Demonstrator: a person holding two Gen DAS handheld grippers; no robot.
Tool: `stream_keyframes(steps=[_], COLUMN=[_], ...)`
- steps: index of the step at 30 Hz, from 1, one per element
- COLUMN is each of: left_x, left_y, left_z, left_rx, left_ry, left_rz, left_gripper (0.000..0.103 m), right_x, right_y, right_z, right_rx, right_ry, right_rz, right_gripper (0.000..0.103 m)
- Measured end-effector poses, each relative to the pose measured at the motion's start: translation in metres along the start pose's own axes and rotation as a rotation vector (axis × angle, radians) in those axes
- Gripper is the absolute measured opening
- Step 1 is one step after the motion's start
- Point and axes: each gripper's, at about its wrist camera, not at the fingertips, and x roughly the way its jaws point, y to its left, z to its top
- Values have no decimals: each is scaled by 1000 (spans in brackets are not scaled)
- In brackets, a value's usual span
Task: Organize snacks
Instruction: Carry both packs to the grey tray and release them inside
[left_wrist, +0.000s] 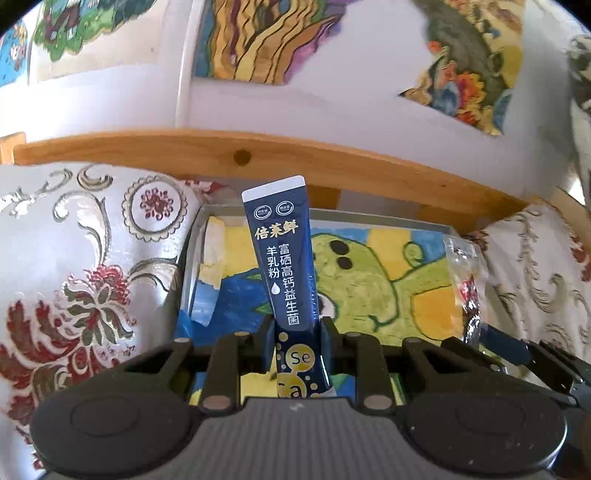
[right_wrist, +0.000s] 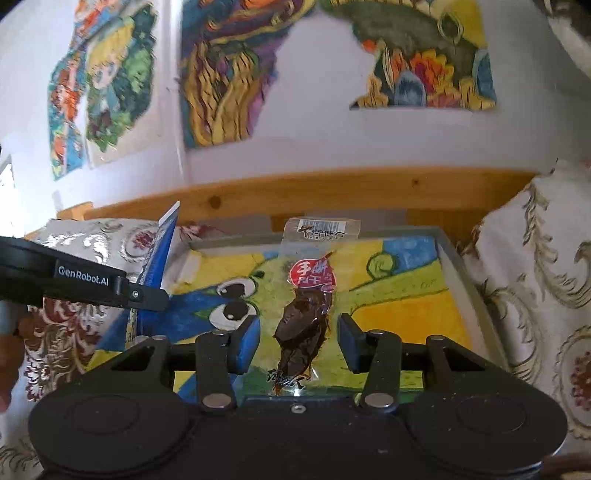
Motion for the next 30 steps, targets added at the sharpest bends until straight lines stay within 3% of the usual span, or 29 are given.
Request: stream_keyframes(steps=[6,23,30], left_x=[33,47,40], left_y=[7,9,9], left_z=[-12,-29,-30], left_rx=[-5,10,13], left_ry=[63,36,7], left_rz=[-7,-17,14], left_gripper=[27,31,43], right_x=[27,50,40], right_y=[8,15,14], right_z=[-8,-17,-6], right_rx=[-24,-76,-107], right_ry=[46,117,85], right_rz=[7,-17,-37], right_gripper=[48,49,66])
